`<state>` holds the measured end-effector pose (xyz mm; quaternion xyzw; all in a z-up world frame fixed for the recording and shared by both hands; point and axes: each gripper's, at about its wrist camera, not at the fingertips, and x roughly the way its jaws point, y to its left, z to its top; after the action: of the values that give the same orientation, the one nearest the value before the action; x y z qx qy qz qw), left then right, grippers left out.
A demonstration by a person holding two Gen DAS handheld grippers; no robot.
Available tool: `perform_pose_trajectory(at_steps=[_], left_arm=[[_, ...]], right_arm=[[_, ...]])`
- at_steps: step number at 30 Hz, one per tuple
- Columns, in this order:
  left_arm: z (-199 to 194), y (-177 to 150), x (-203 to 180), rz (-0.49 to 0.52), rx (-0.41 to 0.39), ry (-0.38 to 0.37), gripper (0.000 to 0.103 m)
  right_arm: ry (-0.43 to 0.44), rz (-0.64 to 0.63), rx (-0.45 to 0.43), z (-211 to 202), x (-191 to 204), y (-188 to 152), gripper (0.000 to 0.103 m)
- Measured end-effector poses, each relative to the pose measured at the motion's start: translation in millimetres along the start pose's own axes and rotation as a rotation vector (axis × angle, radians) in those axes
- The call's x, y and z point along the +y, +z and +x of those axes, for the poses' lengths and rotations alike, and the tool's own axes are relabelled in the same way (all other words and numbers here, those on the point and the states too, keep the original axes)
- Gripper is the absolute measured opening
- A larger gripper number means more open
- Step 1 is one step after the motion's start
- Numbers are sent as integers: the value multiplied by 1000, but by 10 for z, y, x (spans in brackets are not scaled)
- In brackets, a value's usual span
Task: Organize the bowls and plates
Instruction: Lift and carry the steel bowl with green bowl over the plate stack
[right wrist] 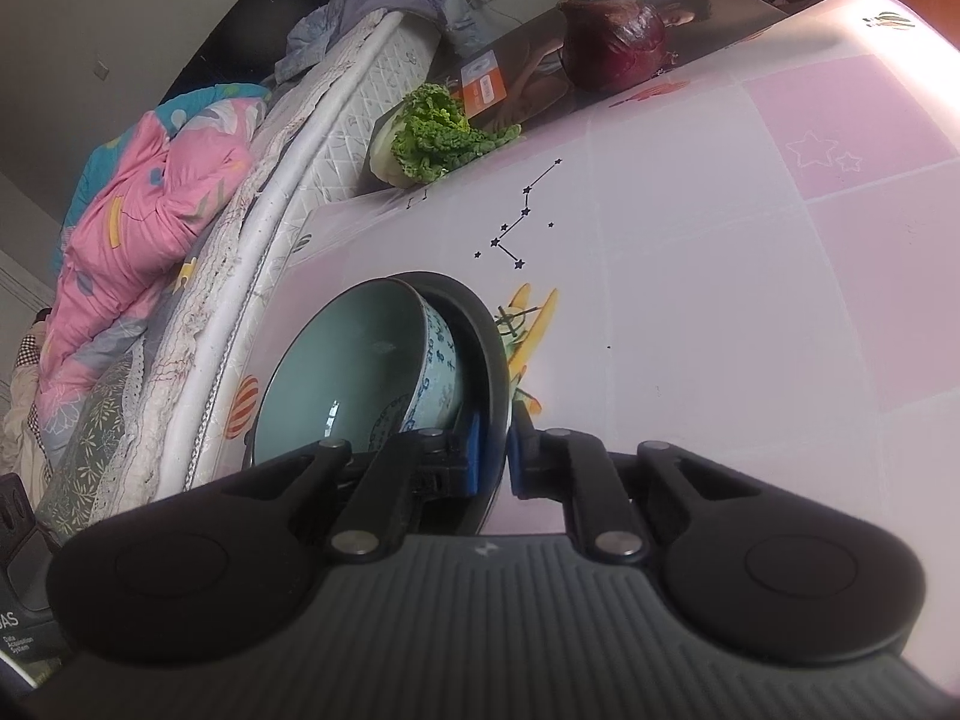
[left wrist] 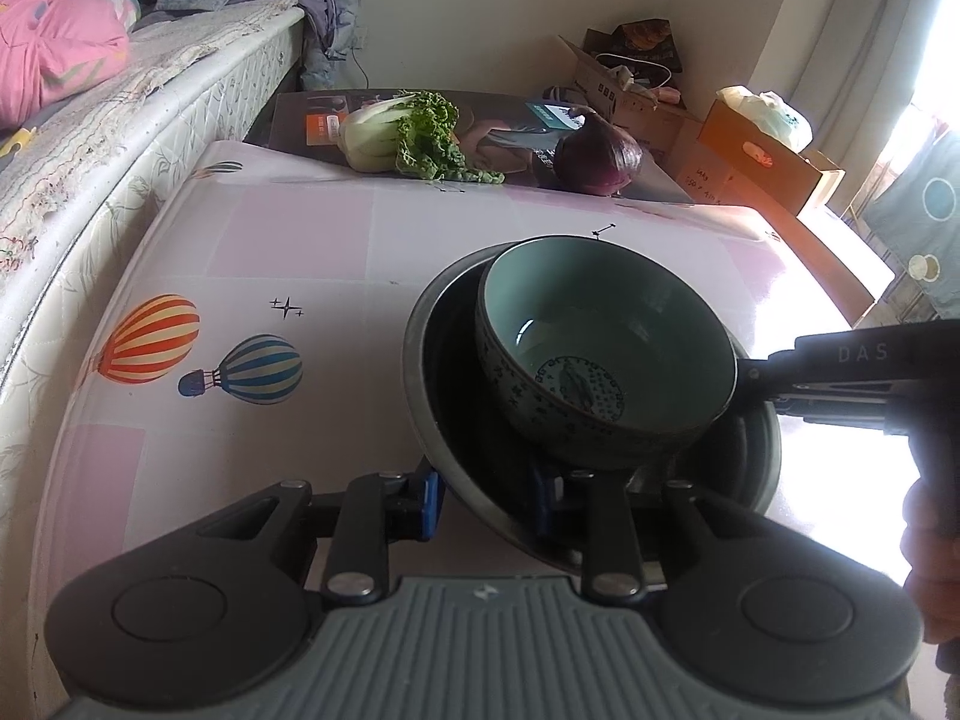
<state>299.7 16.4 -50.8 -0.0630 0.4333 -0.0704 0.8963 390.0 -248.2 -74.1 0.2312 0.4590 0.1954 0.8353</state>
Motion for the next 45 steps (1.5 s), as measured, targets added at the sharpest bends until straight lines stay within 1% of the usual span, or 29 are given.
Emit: perform_pose_trajectory(at_steps=[4,8,13,17,23,27,31,37,41,43,45], left_arm=[[-85,21,-8,-12,-7,-18,29],[-214,36,-55,-3,-28,-23,29],[-431,20,-138,4,-46,-38,29],[-665,-38,-191,-4,-41,-62,28],[-1067,-293,-316,17,-43,-99,28],[-1260,-525,-394,22,-29,-122,27],[-1368,-810,-464,32,5,-140,26],[-1386,-1135,-506,38,56,-133,27],[-1327,-1283,-483,29,93,-132,27],[-1306,-1329,-481,31,100,-131,27],[-1306,-1367,-481,39,88,-133,27]], right_arm=[[14,12,-13,-73,-13,-5,10],[26,13,-32,-198,16,-5,10],[33,13,-57,-444,89,-43,10],[31,19,-69,-701,158,-148,10],[16,-14,-108,-1224,291,-494,10],[1,-23,-127,-1560,330,-827,11],[-11,-6,-125,-1782,275,-1202,11],[-14,44,-104,-1909,113,-1697,11],[-23,52,-96,-1906,53,-1902,11],[-26,53,-92,-1886,31,-1973,11],[-26,53,-95,-1870,-2,-2026,11]])
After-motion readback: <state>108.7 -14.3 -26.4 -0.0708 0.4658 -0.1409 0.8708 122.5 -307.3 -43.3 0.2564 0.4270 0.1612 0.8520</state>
